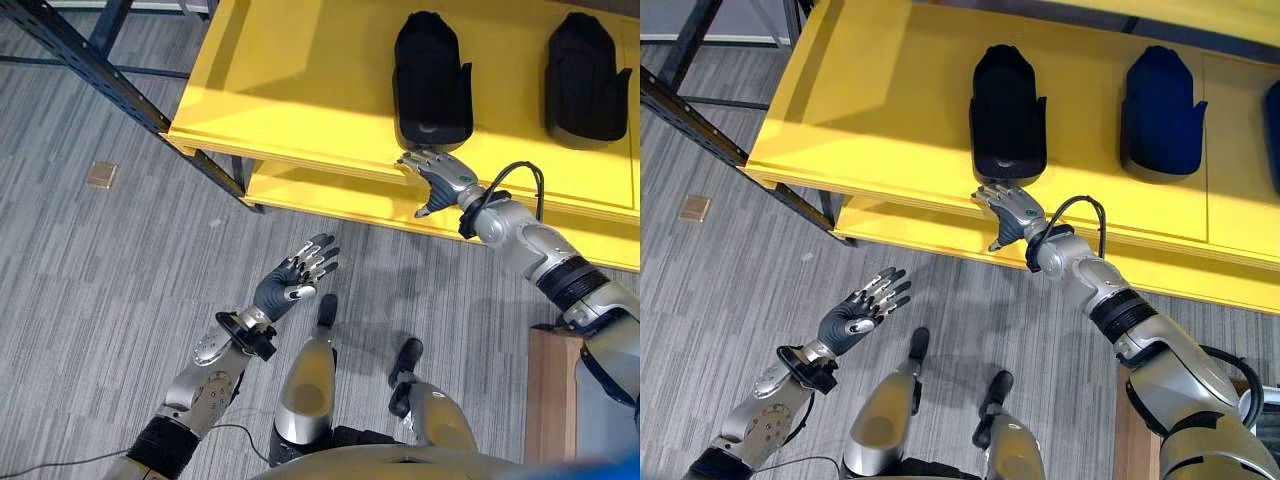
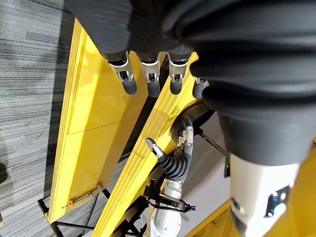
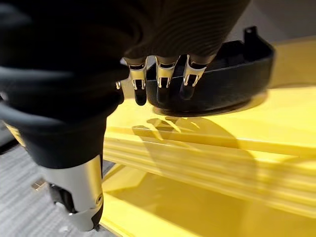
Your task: Move parts from the plastic box to the shelf.
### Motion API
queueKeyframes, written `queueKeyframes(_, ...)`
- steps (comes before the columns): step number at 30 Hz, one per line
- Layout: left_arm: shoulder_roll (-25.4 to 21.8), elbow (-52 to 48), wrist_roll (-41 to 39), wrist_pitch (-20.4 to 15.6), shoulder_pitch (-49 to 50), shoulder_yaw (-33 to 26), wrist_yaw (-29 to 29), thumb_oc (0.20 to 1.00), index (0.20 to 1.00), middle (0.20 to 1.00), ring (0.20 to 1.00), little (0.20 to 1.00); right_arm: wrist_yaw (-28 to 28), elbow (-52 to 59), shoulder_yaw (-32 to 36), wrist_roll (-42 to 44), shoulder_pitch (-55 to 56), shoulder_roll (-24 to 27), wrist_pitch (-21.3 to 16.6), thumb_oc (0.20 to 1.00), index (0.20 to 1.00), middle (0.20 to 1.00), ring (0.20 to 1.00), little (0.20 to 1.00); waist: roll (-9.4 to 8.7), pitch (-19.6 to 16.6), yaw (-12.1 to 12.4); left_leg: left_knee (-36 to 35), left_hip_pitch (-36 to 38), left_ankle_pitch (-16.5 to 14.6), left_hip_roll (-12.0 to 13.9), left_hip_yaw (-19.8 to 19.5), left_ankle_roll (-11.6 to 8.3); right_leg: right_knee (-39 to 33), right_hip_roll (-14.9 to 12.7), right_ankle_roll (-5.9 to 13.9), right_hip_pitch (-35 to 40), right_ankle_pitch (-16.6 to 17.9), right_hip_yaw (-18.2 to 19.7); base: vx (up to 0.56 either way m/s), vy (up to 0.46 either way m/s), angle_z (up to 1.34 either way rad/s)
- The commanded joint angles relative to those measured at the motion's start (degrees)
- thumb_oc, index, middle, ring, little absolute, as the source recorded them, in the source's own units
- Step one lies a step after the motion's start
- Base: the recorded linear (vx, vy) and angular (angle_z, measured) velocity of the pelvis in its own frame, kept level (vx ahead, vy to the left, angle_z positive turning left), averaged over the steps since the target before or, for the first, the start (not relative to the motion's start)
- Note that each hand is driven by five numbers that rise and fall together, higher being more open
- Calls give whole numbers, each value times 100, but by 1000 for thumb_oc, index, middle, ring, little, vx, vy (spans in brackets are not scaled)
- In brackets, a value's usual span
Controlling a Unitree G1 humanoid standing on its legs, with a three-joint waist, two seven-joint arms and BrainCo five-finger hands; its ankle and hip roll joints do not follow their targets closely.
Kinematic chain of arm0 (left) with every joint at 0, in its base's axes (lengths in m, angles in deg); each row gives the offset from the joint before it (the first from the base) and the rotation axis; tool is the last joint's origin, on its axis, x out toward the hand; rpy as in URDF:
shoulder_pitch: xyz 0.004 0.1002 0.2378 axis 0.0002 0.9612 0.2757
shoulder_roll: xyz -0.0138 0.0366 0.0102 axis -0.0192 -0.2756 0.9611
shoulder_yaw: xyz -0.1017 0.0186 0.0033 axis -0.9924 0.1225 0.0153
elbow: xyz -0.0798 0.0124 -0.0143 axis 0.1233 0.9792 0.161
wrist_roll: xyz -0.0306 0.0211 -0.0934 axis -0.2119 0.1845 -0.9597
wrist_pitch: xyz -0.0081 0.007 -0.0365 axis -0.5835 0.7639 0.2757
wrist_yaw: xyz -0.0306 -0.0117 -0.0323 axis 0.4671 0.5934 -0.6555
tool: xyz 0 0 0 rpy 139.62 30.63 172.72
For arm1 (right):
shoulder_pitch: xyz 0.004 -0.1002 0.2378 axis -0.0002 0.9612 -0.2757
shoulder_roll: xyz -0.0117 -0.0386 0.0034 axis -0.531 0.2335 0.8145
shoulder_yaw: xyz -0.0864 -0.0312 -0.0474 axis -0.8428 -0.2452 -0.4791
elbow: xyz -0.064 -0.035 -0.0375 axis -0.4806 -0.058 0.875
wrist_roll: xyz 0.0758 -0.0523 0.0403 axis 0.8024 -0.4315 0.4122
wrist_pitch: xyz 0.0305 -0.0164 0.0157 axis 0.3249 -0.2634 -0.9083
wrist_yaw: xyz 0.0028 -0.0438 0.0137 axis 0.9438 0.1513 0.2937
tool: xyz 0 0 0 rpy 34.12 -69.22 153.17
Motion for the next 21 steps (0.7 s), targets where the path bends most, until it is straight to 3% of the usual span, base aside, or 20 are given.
queueKeyframes(1, 80, -220, 71, -205, 205, 87, -267, 1000, 1000, 1000, 1000, 1000, -61, -35, -309, -19, -474, 4, -99, 1000, 1000, 1000, 1000, 1000, -207, -259, 86, 276, -131, -120, 135, 51, -72, 534, -134, 34, -228, -31, 9, 0, 0, 0)
queueKeyframes(21, 167, -179, 16, -179, 150, 194, -283, 1000, 1000, 1000, 1000, 1000, 1, -580, -531, -134, -1024, -297, 129, 1000, 1000, 1000, 1000, 1000, -106, -266, 217, 302, -119, -114, 81, -30, -76, 573, -181, 17, -194, -46, -54, 0, 0, 0)
